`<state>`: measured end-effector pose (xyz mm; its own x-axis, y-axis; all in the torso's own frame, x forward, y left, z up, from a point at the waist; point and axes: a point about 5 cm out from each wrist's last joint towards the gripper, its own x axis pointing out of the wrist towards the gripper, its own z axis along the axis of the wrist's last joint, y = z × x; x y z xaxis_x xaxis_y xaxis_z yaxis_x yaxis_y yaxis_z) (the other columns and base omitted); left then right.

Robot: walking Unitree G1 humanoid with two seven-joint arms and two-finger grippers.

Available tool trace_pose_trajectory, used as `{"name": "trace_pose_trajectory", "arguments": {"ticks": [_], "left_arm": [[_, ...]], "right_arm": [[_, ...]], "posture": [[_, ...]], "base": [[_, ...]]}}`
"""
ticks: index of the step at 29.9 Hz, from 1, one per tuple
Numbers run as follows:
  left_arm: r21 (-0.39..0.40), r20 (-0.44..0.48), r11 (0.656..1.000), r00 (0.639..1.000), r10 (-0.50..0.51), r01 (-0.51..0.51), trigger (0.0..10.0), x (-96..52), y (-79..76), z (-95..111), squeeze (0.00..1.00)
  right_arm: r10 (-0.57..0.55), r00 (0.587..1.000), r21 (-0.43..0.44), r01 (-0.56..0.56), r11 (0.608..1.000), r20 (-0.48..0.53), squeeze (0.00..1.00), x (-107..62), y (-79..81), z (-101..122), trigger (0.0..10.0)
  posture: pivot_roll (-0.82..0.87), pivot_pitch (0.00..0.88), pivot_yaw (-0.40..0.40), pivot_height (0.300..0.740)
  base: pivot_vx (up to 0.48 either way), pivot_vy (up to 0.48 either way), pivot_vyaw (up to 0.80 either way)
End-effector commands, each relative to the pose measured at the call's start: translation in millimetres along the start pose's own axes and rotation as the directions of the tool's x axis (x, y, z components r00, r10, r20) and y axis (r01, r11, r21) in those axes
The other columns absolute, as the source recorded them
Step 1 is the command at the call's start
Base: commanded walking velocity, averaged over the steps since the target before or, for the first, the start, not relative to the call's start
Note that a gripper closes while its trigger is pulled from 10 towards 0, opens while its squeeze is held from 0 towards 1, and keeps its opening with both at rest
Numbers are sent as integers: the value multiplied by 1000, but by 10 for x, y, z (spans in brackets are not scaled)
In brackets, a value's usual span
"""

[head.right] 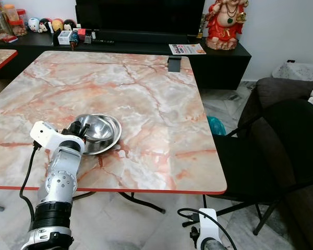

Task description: Setting the table

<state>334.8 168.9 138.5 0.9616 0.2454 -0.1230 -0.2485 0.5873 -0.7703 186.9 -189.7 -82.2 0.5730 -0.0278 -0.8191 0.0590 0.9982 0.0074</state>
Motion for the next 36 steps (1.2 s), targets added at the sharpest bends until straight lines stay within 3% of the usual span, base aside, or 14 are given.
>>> {"name": "trace_pose_trajectory", "arguments": {"ticks": [1,9,10,15,16,17,19,20,22,28,33,36], "left_arm": [[15,-1,1000,1000,-5,5,10000,33,-61,39,1000],[19,-2,1000,1000,3,-2,10000,43,-44,76,1000],[38,-5,999,1000,1,0,10000,41,-42,111,0],[114,-23,993,1000,-7,9,10000,36,-41,200,0],[197,-22,980,1000,-18,22,10000,33,-38,267,0],[197,-22,980,1000,-18,22,10000,33,-38,267,0],[345,-11,938,1000,-23,25,10000,35,-28,347,0],[345,-11,938,1000,-23,25,10000,35,-28,347,0],[487,6,873,999,-38,30,10000,41,-62,435,0],[575,-4,809,989,-147,123,10000,33,-255,546,0],[556,7,811,975,-222,180,10000,11,-301,555,0],[659,43,737,971,-234,148,10000,-3,-220,560,0]], "right_arm": [[-6,1000,11,6,1000,9,0,3,-18,34,10000],[-4,1000,12,4,1000,9,0,5,-13,40,10000],[-3,1000,11,3,1000,8,0,5,-12,39,10000],[-2,1000,10,2,1000,7,0,5,-9,40,10000],[-1,1000,9,1,1000,6,0,6,-5,41,10000],[-1,1000,9,1,1000,6,0,6,-5,41,10000],[2,1000,7,-2,1000,6,0,8,2,47,10000],[2,1000,7,-2,1000,6,0,8,2,47,10000],[7,1000,4,-7,1000,7,0,11,19,56,10000],[10,1000,2,-10,1000,8,0,14,31,68,10000],[12,1000,5,-12,1000,10,0,15,36,72,10000],[12,1000,11,-12,1000,14,0,15,42,75,10000]], "posture": [[-4,0,-44,732],[-4,0,-44,732],[0,0,-46,732],[5,0,-47,732],[7,0,-47,732],[7,0,-47,732],[12,0,-48,732],[12,0,-48,732],[15,0,-51,732],[20,0,-52,732],[17,0,-50,732],[16,0,-46,732]], "base": [[0,0,0],[0,0,0],[0,0,0],[0,0,0],[0,0,0],[0,0,0],[0,0,0],[0,0,0],[0,0,0],[0,0,0],[0,0,0],[0,0,0]]}}
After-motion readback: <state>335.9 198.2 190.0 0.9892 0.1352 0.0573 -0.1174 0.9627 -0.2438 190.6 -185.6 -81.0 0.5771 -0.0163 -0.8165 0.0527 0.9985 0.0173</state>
